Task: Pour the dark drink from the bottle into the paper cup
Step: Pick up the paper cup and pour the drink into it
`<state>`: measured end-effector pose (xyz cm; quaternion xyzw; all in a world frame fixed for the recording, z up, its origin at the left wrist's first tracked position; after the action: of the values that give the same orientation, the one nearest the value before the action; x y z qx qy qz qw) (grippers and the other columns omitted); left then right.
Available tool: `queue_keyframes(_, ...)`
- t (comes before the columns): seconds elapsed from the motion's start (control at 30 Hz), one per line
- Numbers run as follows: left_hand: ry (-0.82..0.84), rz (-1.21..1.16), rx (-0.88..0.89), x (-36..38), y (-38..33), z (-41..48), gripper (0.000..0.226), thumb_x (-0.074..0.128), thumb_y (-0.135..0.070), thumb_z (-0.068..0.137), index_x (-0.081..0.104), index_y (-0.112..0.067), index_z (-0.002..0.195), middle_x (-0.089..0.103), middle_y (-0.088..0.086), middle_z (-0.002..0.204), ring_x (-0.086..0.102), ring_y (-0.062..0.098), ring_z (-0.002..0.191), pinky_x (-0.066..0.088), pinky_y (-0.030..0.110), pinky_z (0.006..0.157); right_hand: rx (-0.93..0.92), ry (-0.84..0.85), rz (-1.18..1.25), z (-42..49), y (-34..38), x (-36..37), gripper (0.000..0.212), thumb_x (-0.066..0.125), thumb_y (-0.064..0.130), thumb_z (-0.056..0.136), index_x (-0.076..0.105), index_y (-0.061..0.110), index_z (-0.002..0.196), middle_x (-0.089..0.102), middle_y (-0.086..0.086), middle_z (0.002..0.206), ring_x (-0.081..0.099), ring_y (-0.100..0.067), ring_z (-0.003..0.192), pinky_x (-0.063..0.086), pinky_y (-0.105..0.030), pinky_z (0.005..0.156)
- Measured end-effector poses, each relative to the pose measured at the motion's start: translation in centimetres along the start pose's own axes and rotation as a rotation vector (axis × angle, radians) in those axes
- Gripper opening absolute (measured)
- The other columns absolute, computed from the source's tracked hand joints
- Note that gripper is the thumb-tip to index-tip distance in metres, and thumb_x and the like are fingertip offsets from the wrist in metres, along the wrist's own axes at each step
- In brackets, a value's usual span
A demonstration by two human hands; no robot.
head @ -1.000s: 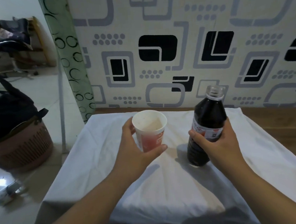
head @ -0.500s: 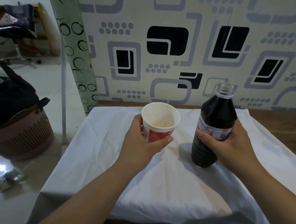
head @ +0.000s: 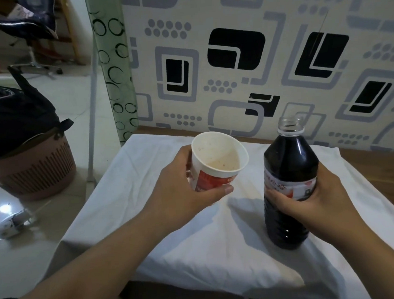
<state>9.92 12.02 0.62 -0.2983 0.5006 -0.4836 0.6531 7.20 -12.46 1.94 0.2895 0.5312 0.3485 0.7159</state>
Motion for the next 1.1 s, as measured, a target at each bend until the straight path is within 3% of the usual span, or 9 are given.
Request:
queue_keyframes(0.13,0.001,0.021,0.006,-0.6,-0.1,-0.3,0.072,0.073,-0.071,0.052,0.033,-0.062,0.112,0.045,-0.046,0.107,0.043,-0.018,0.103,0.039,0.001,0.064,0.015,0.103,-0.031,-0.4,0.4,1.0,0.061,0.091,0.032,0.061,0.051,0.050,0.104,0.068,0.024,0.100,0.067,0.013,0.084,0.045,-0.005,0.067)
queue_keyframes(0.23,-0.009,0.037,0.037,-0.9,-0.6,-0.6,0.074,0.073,-0.072,0.054,0.033,-0.061,0.114,0.044,-0.045,0.110,0.041,-0.017,0.107,0.038,0.001,0.064,-0.001,0.151,-0.055,-0.8,0.9,1.6,0.056,0.091,0.031,0.060,0.054,0.047,0.099,0.076,0.019,0.090,0.067,0.017,0.087,0.050,0.000,0.053)
queue_keyframes(0.33,-0.017,0.046,0.068,-1.1,-1.1,-0.8,0.077,0.072,-0.073,0.054,0.033,-0.059,0.119,0.045,-0.042,0.113,0.042,-0.015,0.108,0.038,0.001,0.065,-0.009,0.207,-0.063,-1.3,1.6,2.3,0.053,0.089,0.033,0.059,0.056,0.045,0.099,0.066,0.039,0.102,0.066,0.019,0.088,0.049,0.003,0.054)
queue_keyframes(0.57,-0.013,0.051,0.067,-1.6,-0.9,-0.8,0.079,0.069,-0.076,0.053,0.032,-0.059,0.121,0.045,-0.044,0.112,0.042,-0.016,0.108,0.037,0.000,0.066,-0.019,0.300,-0.125,-2.0,2.4,2.7,0.049,0.089,0.044,0.058,0.061,0.041,0.098,0.072,0.034,0.097,0.072,0.007,0.083,0.052,-0.006,0.054)
queue_keyframes(0.83,0.032,0.096,0.061,-1.3,-0.6,-1.3,0.076,0.067,-0.077,0.055,0.032,-0.058,0.120,0.046,-0.041,0.112,0.042,-0.014,0.108,0.040,0.002,0.071,-0.018,0.390,-0.120,-2.5,2.8,2.4,0.049,0.084,0.049,0.051,0.064,0.051,0.096,0.075,0.034,0.088,0.073,0.010,0.080,0.050,0.002,0.055)
queue_keyframes(0.93,0.046,0.101,0.059,-1.0,-0.5,-1.5,0.073,0.066,-0.077,0.055,0.031,-0.060,0.118,0.045,-0.043,0.112,0.041,-0.014,0.109,0.039,0.001,0.071,-0.049,0.405,-0.127,-2.7,3.3,2.4,0.054,0.079,0.055,0.048,0.058,0.065,0.097,0.076,0.031,0.089,0.074,0.007,0.079,0.052,0.000,0.057)
queue_keyframes(1.1,0.058,0.134,0.045,-0.7,-0.3,-1.7,0.076,0.064,-0.079,0.054,0.030,-0.059,0.119,0.046,-0.039,0.112,0.045,-0.013,0.106,0.044,0.008,0.075,-0.071,0.438,-0.140,-2.8,3.6,2.3,0.055,0.079,0.056,0.049,0.057,0.067,0.099,0.076,0.029,0.090,0.074,0.006,0.079,0.054,-0.002,0.059)
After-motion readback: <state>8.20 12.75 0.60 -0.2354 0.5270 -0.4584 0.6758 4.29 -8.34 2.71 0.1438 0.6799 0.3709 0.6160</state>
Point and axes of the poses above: each hand's wrist, its own z-axis towards the middle knuckle, its own x-axis out of the palm, y = z × x, the point moved 9 cm from there along z, towards the middle knuckle
